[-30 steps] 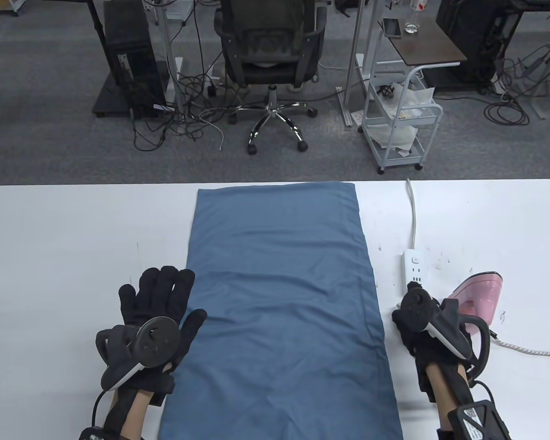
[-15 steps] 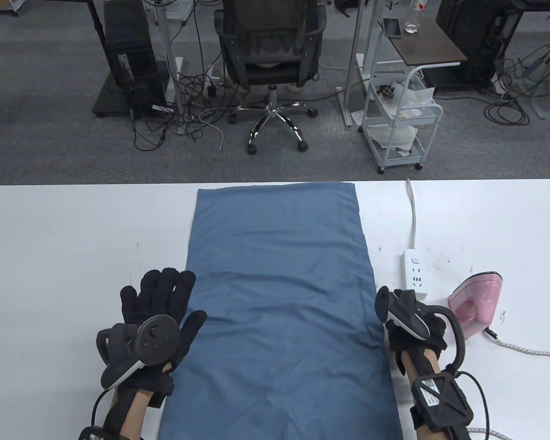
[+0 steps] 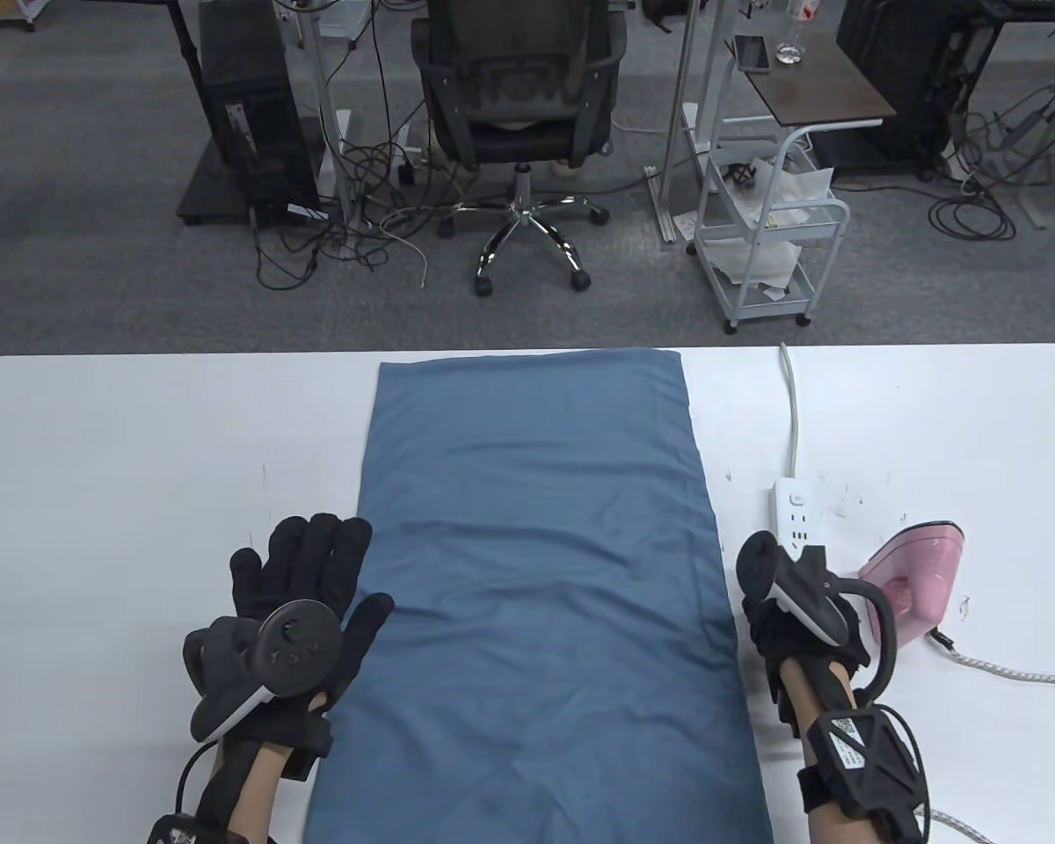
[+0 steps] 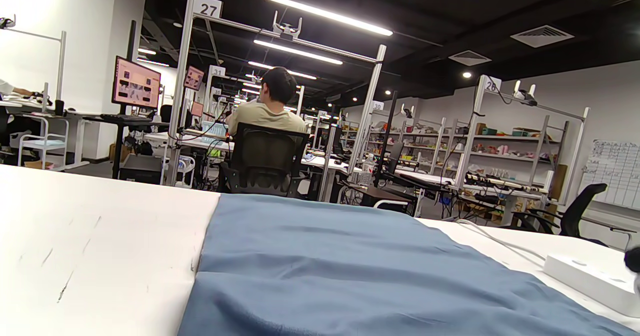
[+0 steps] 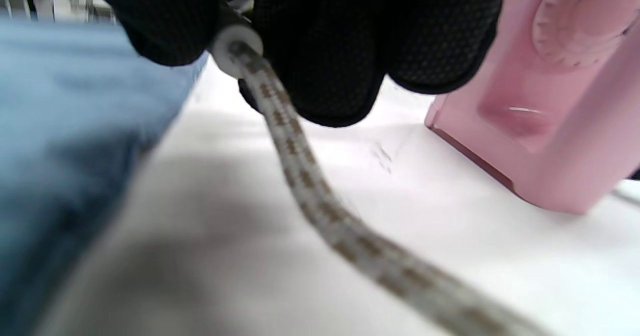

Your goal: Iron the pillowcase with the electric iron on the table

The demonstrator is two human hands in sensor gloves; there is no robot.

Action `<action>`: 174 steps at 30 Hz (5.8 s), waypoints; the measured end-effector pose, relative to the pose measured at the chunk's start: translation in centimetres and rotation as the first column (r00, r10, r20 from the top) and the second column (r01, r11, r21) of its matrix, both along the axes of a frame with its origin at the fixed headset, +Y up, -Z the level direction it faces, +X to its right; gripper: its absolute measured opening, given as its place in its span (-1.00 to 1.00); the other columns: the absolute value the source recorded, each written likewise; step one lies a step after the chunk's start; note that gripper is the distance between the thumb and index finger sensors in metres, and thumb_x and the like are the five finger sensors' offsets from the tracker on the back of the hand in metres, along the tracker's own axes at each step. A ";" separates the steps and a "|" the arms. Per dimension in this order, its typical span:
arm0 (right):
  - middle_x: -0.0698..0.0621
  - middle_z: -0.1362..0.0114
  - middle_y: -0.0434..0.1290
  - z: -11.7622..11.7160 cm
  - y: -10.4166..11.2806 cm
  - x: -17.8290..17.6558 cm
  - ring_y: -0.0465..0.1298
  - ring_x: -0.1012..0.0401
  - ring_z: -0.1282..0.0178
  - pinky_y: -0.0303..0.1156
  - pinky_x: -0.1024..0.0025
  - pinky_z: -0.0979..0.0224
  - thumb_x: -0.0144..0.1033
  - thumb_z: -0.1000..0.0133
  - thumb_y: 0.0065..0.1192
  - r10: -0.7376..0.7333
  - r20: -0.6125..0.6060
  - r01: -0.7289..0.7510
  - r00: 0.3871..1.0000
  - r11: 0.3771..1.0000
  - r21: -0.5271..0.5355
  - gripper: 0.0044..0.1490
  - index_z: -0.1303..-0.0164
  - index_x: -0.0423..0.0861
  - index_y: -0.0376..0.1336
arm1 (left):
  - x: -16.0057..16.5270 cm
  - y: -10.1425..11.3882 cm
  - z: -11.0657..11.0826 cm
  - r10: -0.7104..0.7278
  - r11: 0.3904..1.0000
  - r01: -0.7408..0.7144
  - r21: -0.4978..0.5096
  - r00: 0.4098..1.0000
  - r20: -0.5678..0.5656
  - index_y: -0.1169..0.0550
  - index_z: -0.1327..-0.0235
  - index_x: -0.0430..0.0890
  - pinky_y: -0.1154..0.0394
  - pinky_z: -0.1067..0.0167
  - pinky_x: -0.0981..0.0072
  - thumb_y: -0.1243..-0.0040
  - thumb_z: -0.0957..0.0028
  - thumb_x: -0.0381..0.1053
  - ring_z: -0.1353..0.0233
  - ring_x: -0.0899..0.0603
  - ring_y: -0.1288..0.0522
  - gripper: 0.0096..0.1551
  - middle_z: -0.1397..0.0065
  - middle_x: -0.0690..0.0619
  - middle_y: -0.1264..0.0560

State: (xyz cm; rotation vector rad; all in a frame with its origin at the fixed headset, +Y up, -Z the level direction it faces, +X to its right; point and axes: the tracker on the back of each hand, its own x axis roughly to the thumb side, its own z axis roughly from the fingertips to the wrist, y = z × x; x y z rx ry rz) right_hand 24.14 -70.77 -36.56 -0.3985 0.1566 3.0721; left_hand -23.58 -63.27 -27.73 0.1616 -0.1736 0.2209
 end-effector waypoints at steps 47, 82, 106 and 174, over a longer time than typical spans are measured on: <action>-0.09 -0.21 0.58 -4.6 -1.9 4.0 0.58 0.00 -0.07 0.46 -0.10 -0.30 -0.22 -0.21 -0.01 -0.148 0.216 0.151 0.965 0.988 0.001 -0.28 -0.62 -0.02 0.00 | -0.2 -0.6 -0.6 -0.026 0.999 0.024 -0.038 0.999 -0.030 0.06 -0.65 0.20 0.14 -0.54 -0.51 0.14 -0.10 0.40 -0.75 -0.32 0.11 -0.11 -0.78 -0.04 0.03; -0.09 -0.74 -0.08 -9.1 -3.7 0.6 0.04 -0.22 -0.61 0.05 -0.33 -0.55 -0.21 -0.19 -0.05 0.113 0.087 -0.101 0.990 0.986 -0.135 -0.18 -0.64 -0.03 -0.19 | -1.1 -1.2 -1.1 -0.023 0.998 0.019 -0.065 0.998 -0.059 0.07 -0.65 0.19 0.15 -0.53 -0.51 0.14 -0.10 0.40 -0.75 -0.33 0.12 -0.11 -0.78 -0.05 0.04; -0.21 -0.73 -0.11 -4.7 0.2 -1.1 -0.15 -0.30 -0.63 -0.14 -0.41 -0.54 -0.07 -0.17 0.00 -0.132 0.025 0.131 0.991 0.991 0.029 -0.08 -0.65 -0.11 -0.22 | -0.3 -0.8 -0.7 0.015 0.998 -0.015 -0.057 1.000 -0.008 0.08 -0.65 0.19 0.15 -0.53 -0.51 0.15 -0.10 0.40 -0.75 -0.33 0.12 -0.11 -0.78 -0.05 0.05; 0.04 0.03 0.51 9.2 7.6 8.2 0.56 0.15 0.11 0.51 0.05 -0.24 0.03 -0.09 0.20 -0.609 -0.221 0.500 0.761 0.333 0.800 -0.35 -0.24 -0.12 0.21 | 1.8 -2.0 -0.6 -0.021 0.995 0.027 -0.095 0.998 0.067 0.08 -0.66 0.19 0.14 -0.54 -0.51 0.15 -0.11 0.40 -0.75 -0.33 0.11 -0.11 -0.78 -0.05 0.05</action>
